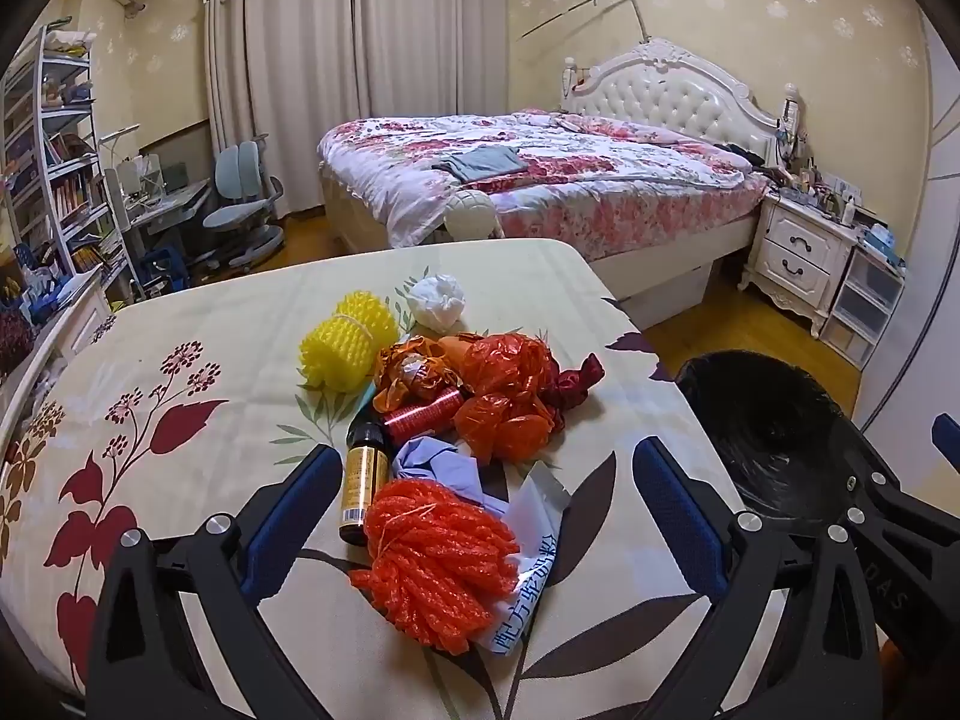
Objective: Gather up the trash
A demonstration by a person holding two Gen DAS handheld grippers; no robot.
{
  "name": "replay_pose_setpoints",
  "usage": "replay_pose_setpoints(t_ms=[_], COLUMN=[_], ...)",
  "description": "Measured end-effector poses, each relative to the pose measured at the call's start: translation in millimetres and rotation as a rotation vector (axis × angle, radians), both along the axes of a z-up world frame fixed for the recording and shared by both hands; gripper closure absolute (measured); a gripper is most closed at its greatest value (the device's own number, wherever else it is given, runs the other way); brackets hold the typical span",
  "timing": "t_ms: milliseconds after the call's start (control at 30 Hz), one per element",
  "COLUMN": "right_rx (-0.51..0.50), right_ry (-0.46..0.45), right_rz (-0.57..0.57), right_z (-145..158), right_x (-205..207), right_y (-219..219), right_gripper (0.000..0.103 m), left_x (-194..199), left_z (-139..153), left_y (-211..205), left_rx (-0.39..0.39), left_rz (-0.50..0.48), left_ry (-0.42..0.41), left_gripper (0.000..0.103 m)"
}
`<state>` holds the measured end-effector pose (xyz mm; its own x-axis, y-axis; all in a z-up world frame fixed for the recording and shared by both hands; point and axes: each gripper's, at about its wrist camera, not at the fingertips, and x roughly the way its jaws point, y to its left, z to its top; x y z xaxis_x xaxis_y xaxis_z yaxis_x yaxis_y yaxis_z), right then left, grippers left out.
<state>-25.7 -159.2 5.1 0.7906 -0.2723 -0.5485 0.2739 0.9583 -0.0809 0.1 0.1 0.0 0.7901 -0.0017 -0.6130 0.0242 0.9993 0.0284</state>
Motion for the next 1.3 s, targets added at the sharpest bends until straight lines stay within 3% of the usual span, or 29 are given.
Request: replay_pose_setpoints(t_ms=[1300], right_rx=[0.021], right_ry=[0.014], right_rz=[0.012], right_z=[-6.6], right_x=[1.2], right_y=[-1.3], right_gripper=[0.004], left_x=[-0.6], left_z=[-2.3], left_y=[-0.8], left_rx=[0.000], left_rz=[0.007], left_ry=[0.012], left_gripper=[0.006])
